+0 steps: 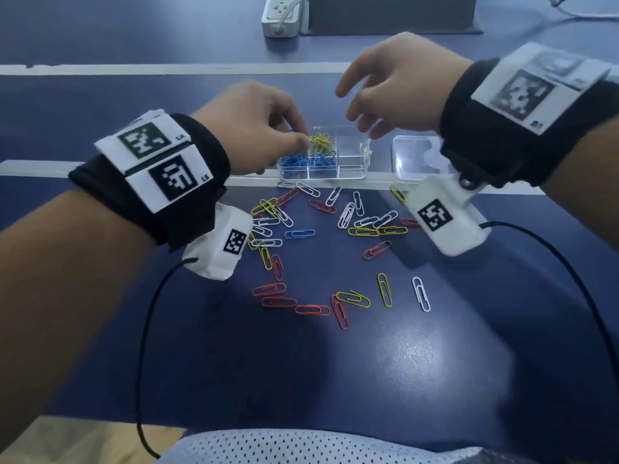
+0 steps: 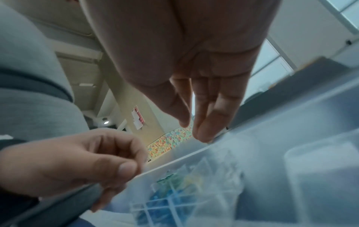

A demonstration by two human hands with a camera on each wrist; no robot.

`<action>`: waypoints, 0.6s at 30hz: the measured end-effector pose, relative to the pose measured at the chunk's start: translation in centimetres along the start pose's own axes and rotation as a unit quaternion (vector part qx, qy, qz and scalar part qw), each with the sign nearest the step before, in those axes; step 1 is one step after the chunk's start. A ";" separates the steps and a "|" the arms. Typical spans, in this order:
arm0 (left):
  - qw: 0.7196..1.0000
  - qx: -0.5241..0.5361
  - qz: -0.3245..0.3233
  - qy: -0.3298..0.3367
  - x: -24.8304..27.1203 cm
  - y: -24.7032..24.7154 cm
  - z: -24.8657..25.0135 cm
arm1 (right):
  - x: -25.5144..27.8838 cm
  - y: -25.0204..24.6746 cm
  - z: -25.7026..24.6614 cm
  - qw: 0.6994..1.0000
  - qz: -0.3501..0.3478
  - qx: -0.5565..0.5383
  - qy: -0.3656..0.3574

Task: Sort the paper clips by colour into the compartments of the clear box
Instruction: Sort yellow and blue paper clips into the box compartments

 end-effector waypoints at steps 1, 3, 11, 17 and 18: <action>1.000 -0.023 -0.013 0.006 0.3 0.0 -0.1 | 0.4 -0.5 0.2 0.998 0.004 0.054 -0.008; 0.996 -0.074 -0.054 0.012 0.9 0.2 -0.5 | 1.3 -1.1 0.8 0.987 -0.017 0.161 -0.006; 0.971 -0.199 -0.130 0.037 1.8 1.6 -1.7 | 3.6 1.6 3.0 0.937 -0.092 0.336 -0.006; 0.962 -0.233 -0.128 0.066 1.7 1.7 -1.4 | 3.4 2.6 2.9 0.923 -0.101 0.370 -0.032; 0.960 -0.240 -0.124 0.068 1.7 1.6 -1.4 | 3.5 2.7 2.9 0.922 -0.104 0.371 -0.037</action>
Point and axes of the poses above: each hand's wrist, its own x-axis away from the middle knuckle, its own y-axis out of the palm, z = x × y, the point moved 6 cm from there along -x, towards the middle knuckle, and after that the axes turned 3 degrees about -x, right-handed, at the moved point
